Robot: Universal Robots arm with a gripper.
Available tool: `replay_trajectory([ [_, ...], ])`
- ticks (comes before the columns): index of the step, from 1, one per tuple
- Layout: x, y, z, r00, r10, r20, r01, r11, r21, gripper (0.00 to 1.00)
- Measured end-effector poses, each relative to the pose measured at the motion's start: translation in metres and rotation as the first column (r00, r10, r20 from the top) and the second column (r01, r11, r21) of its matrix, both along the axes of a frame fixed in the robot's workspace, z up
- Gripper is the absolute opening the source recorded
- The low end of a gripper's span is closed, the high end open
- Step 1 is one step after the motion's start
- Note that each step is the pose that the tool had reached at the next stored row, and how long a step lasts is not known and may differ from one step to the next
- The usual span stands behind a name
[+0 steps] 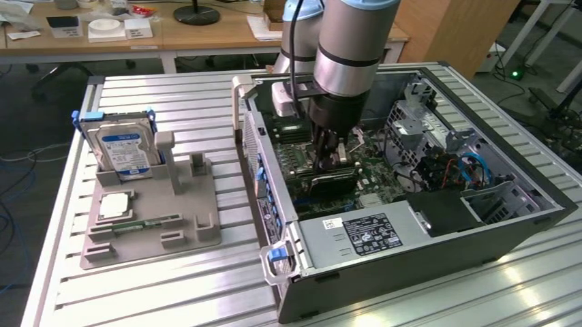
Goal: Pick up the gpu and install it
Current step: 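Press down on the gpu until it lock into place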
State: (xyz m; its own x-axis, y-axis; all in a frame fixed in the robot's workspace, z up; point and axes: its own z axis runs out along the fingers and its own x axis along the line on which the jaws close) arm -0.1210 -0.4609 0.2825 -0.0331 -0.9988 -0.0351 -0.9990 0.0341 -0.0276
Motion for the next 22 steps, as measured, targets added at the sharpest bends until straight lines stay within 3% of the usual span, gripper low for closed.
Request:
replay_trajectory([
  [4,0.000,0.0000,0.0042,0.9999,0.000,-0.0111,0.000,1.0000,0.0001,0.10],
  [8,-0.005,0.0000,0.0052,0.9999,0.000,-0.0114,0.000,1.0000,0.0001,0.10],
  [14,-0.023,0.0000,0.0055,0.9999,0.000,-0.0113,0.000,1.0000,0.0001,0.10],
  [22,-0.037,0.0000,0.0149,0.9999,0.000,-0.0114,0.000,1.0000,-0.0001,0.10],
])
